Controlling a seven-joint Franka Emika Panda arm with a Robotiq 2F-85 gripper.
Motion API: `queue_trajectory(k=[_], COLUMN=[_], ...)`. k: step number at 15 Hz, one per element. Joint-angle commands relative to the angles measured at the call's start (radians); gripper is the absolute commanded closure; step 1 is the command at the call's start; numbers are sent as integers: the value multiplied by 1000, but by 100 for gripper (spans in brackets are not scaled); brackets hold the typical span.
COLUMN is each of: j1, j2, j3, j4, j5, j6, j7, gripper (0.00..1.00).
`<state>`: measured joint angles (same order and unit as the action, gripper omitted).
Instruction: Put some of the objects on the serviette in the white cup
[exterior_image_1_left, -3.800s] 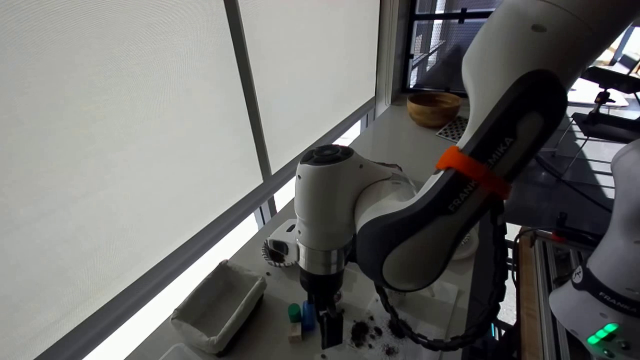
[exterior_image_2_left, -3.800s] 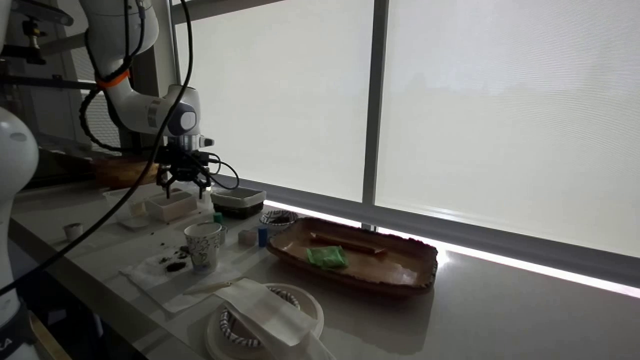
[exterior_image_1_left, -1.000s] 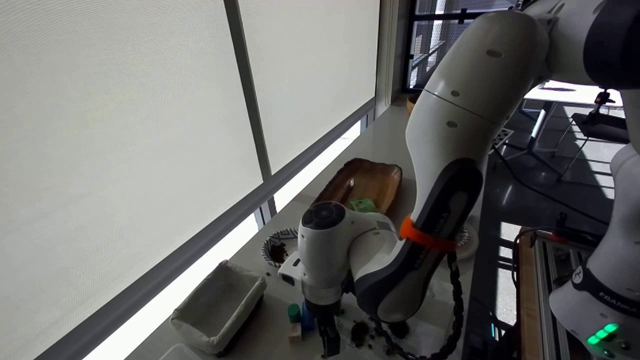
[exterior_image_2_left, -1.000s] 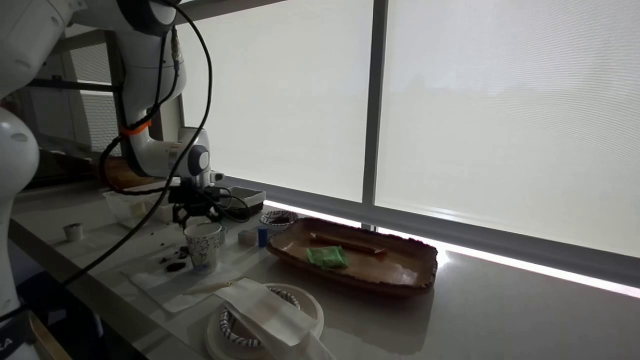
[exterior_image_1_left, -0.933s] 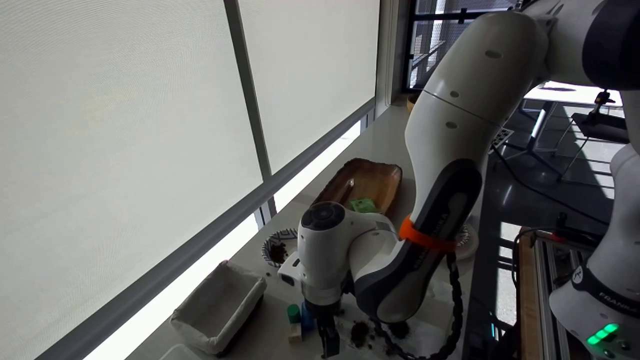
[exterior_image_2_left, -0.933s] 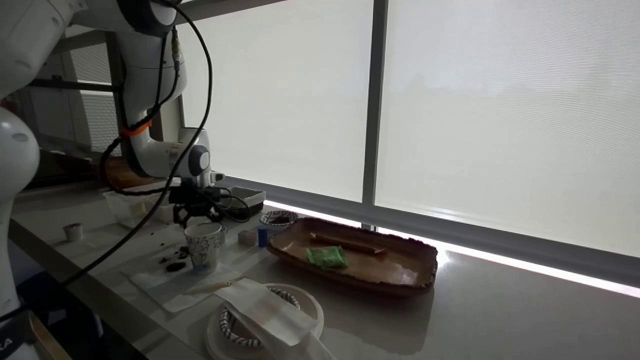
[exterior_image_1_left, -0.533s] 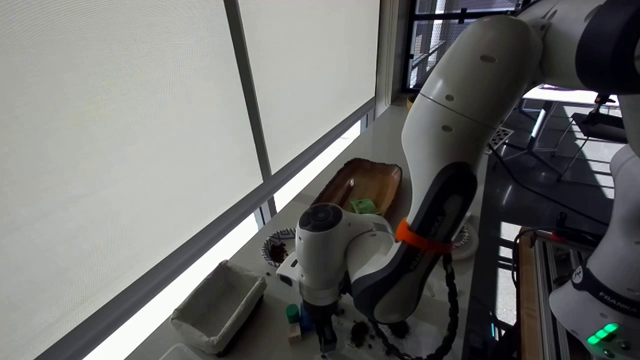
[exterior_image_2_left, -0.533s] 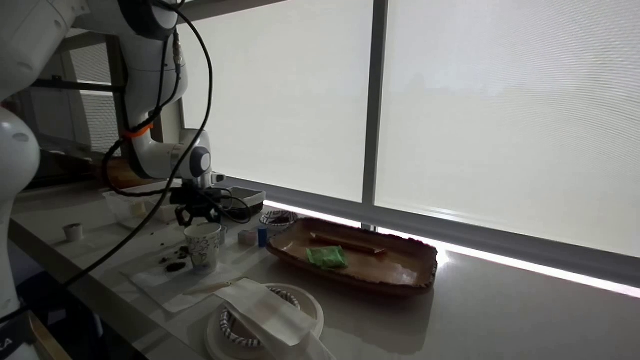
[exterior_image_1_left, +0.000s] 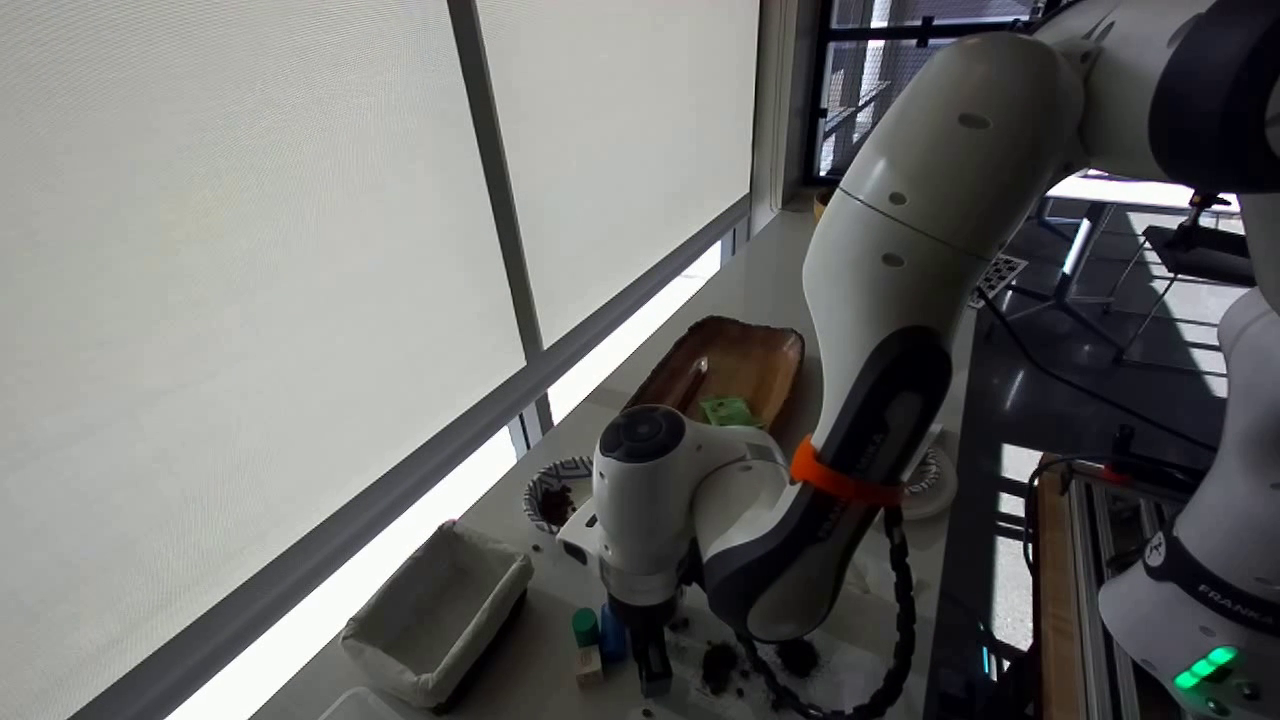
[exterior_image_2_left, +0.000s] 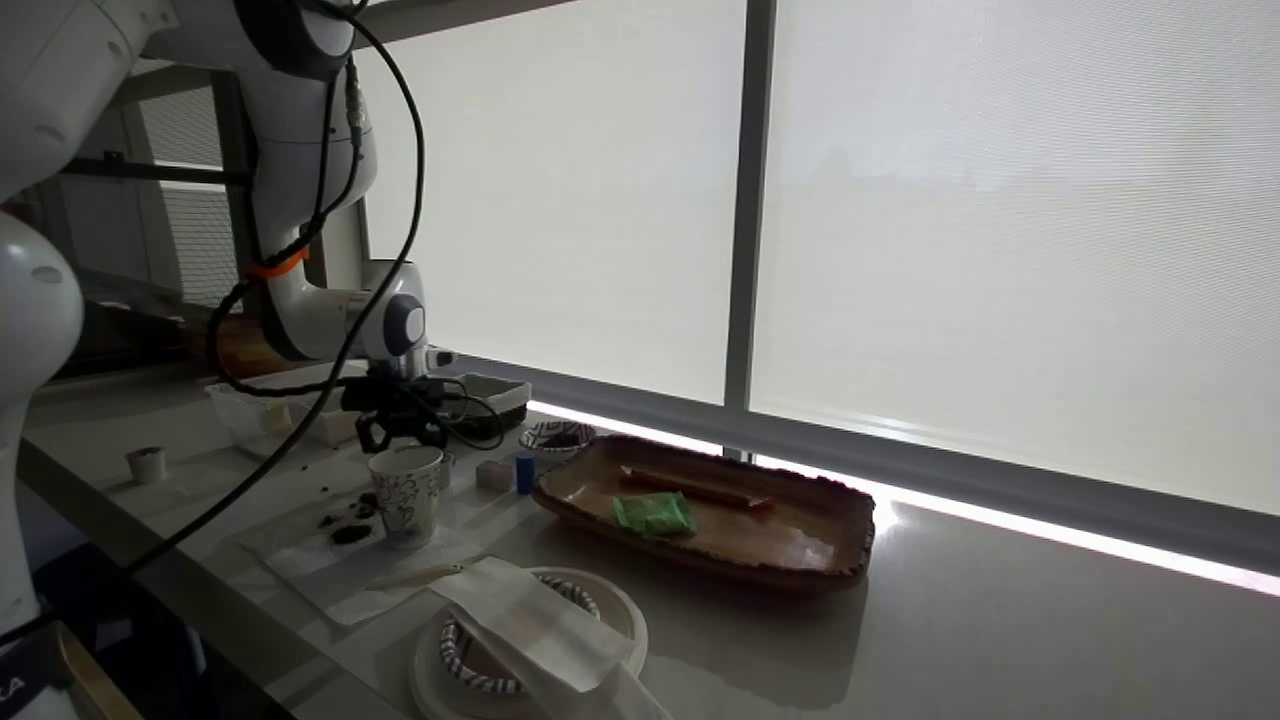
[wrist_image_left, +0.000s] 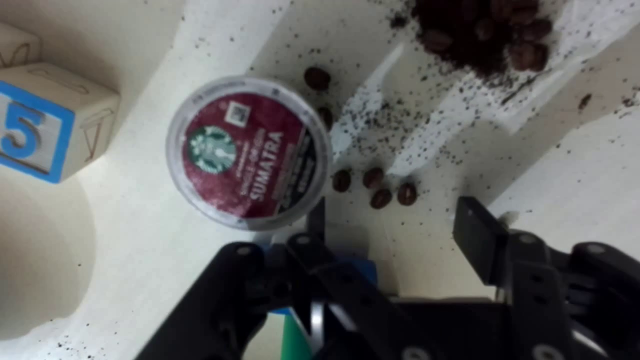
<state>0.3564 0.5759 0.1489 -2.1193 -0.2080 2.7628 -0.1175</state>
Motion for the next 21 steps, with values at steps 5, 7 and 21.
queue_trajectory(k=[5, 7, 21], j1=[24, 28, 23], j2=[-11, -12, -31], j3=[-25, -29, -21], j4=[-5, -6, -14], j5=[-28, -30, -25], j6=[-30, -31, -33], j7=[63, 72, 78], gripper=[95, 89, 98])
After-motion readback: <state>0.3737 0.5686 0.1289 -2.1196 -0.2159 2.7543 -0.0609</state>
